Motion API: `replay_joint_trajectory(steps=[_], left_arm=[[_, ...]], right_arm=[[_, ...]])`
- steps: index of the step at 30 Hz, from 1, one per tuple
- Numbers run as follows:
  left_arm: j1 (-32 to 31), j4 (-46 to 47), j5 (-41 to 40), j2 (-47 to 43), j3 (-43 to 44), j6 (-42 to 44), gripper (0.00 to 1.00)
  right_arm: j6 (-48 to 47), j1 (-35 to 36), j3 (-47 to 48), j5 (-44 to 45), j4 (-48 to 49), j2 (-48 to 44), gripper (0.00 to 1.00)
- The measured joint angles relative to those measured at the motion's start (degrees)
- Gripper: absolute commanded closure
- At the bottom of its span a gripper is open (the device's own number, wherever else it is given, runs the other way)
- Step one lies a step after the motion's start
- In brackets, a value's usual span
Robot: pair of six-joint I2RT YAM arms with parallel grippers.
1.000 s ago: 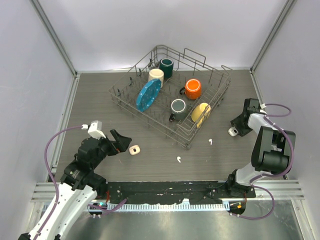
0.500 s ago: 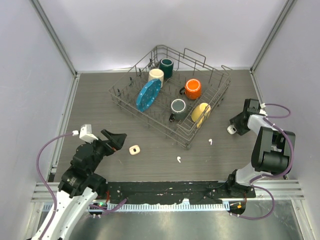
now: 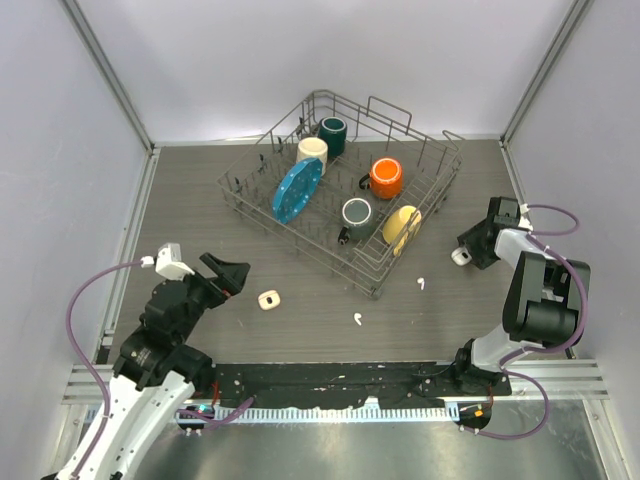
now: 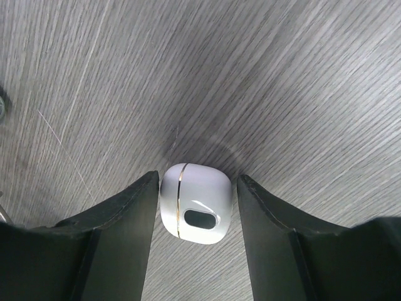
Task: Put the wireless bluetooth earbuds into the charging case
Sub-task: Pick up the charging case at the center of the board.
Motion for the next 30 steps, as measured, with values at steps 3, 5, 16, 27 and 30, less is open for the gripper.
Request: replay_joint_trajectory(steps=[3, 5, 16, 27, 30], left_arm=[[0.0, -0.48, 0.15, 1.27, 1.42, 2.62, 0.0], [0.0, -1.22, 0.44, 2.29, 2.56, 4.42, 0.0], [0.0, -6.1, 2.6, 6.08, 6.75, 12.92, 0.0], [0.0, -6.16, 3.48, 4.59, 6.75, 15.8, 0.0], [0.0, -6.16, 3.5, 4.59, 6.75, 16.24, 0.0]], right_arm=[[-0.28, 0.0, 0.04, -0.09, 0.04, 0.0, 0.38], [-0.48, 0.0, 0.07, -0.22, 0.15, 0.0, 0.37], [-3.19, 0.35, 1.53, -1.29, -0.85, 0.79, 0.27], [-7.32, 0.76, 3.21, -0.17, -4.85, 1.57, 0.31], [-7.23, 0.76, 3.21, 0.02, -5.07, 1.66, 0.31]])
